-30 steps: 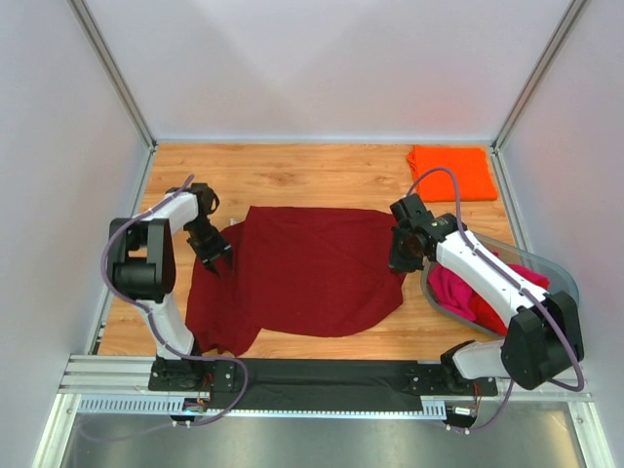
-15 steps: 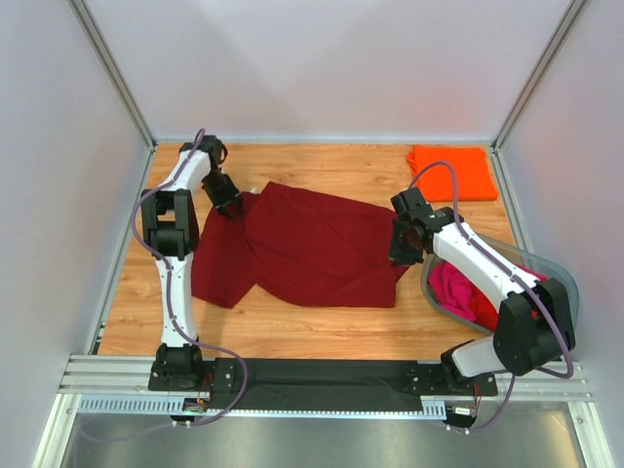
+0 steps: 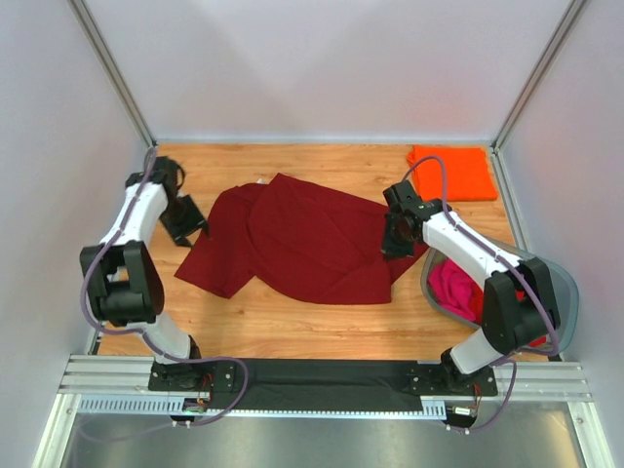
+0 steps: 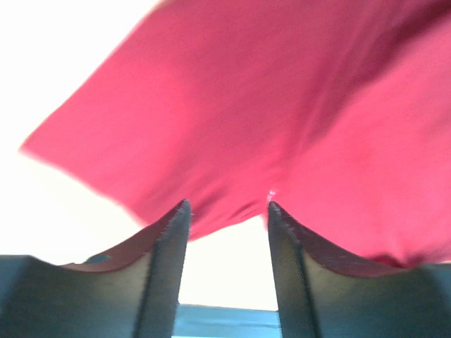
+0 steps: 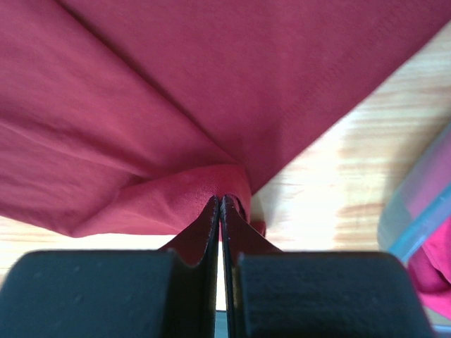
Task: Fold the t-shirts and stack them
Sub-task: Flatten the tshirt out
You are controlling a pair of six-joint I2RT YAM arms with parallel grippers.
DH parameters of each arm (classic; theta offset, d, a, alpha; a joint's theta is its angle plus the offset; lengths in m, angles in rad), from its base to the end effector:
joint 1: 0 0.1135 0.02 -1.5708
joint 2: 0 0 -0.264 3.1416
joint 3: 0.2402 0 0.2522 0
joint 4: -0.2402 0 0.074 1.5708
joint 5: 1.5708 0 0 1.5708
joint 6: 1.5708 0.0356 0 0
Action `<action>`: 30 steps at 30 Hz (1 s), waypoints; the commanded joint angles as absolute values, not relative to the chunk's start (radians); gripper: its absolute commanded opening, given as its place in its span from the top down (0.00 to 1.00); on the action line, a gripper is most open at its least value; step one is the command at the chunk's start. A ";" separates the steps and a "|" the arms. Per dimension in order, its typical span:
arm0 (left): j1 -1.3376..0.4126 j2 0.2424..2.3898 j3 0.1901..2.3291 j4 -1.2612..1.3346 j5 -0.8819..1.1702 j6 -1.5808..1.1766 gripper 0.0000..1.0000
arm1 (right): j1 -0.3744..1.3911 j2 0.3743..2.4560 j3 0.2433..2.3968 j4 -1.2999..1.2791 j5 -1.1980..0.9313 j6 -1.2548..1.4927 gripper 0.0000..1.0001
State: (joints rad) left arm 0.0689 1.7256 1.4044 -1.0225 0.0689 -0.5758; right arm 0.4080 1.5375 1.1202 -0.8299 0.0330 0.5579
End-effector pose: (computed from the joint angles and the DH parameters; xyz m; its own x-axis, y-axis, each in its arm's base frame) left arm 0.3361 0.0207 0.2472 -0.7863 -0.5988 -0.1523 -0.5739 0.7992 -0.1789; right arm 0.2706 0.1157 0.2290 -0.9432 0.1688 -0.2863 0.1325 0.9810 0.1418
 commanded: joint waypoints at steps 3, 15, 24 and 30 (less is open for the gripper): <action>0.341 1.658 1.204 -0.991 0.012 -0.496 0.44 | 0.406 1.604 1.175 -0.782 -0.037 0.623 1.00; 0.417 1.789 1.120 -0.722 0.229 -0.460 0.47 | 0.405 1.620 1.158 -0.773 -0.046 0.666 1.00; 0.416 1.724 1.048 -0.741 0.130 -0.416 0.47 | 0.406 1.643 1.161 -0.787 -0.031 0.670 1.00; 0.416 1.715 1.124 -0.828 0.146 -0.387 0.50 | 0.405 1.644 1.152 -0.785 -0.028 0.669 1.00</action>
